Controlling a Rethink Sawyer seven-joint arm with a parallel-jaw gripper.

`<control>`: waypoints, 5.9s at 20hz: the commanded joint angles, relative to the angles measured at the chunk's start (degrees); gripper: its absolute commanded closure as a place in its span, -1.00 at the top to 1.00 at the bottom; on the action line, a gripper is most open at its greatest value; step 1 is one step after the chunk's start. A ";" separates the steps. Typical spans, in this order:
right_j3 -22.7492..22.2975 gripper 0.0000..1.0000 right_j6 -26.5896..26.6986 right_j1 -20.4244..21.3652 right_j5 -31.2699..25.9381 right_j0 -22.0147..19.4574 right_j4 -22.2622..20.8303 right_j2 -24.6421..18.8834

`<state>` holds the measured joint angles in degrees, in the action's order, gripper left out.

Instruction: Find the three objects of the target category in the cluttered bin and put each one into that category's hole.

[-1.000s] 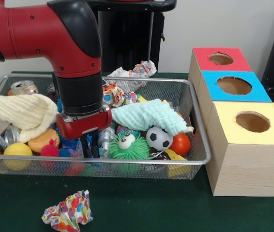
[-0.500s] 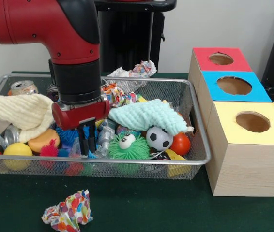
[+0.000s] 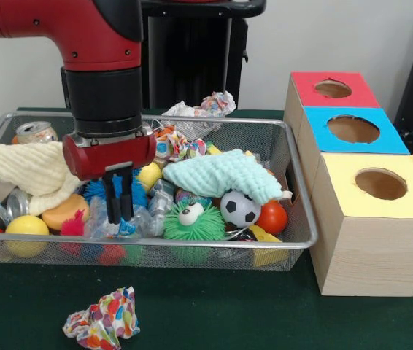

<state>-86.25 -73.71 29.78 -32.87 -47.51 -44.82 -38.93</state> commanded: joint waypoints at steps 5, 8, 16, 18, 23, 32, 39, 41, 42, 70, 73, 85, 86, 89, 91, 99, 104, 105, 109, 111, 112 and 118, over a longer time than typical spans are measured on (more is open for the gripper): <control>-1.25 -1.00 11.72 1.64 -8.65 0.21 1.46 -1.70; -1.58 -1.00 11.38 2.31 -8.97 0.37 1.89 -1.65; -3.13 -1.00 10.80 4.09 -8.85 0.56 1.97 -1.22; -3.81 -1.00 10.48 4.80 -8.76 0.56 2.11 -1.18; -5.77 -1.00 9.88 6.50 -8.46 0.33 2.61 -1.27; -3.29 -1.00 10.99 2.53 -6.76 1.76 -0.68 0.19; -2.51 -1.00 11.80 1.52 -7.12 2.08 -1.19 0.43; -2.20 -1.00 11.49 1.14 -6.83 2.16 -1.26 0.53; -2.37 -1.00 11.72 1.19 -6.74 2.11 -1.35 0.44; -2.34 1.00 16.39 0.82 -8.77 -0.01 0.54 -2.47; -2.25 1.00 17.94 0.93 -9.59 -0.23 0.71 -3.09; -3.55 1.00 24.09 2.80 -13.92 -1.30 -0.18 -6.09; -3.55 1.00 24.89 2.68 -13.80 -1.18 -0.83 -6.17; -3.24 1.00 27.00 2.41 -13.45 -0.59 -2.52 -6.23; -3.21 1.00 28.01 2.32 -13.48 -0.37 -2.84 -6.29; -4.43 1.00 32.97 1.50 -12.58 -1.85 -2.83 -7.32; -4.98 1.00 34.84 0.36 -12.10 -3.81 -1.69 -8.24; -5.10 1.00 34.93 -0.03 -11.83 -4.37 -1.40 -8.46; -5.76 1.00 35.48 -1.43 -10.49 -6.67 -0.84 -9.21; -5.92 1.00 35.56 -1.55 -10.41 -7.09 -0.90 -9.50; -6.06 1.00 35.77 -1.60 -10.45 -7.38 -0.94 -9.72; -6.36 1.00 36.75 -1.44 -11.04 -8.72 -1.62 -10.23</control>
<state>-88.55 -55.36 30.63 -39.67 -55.26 -44.84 -47.03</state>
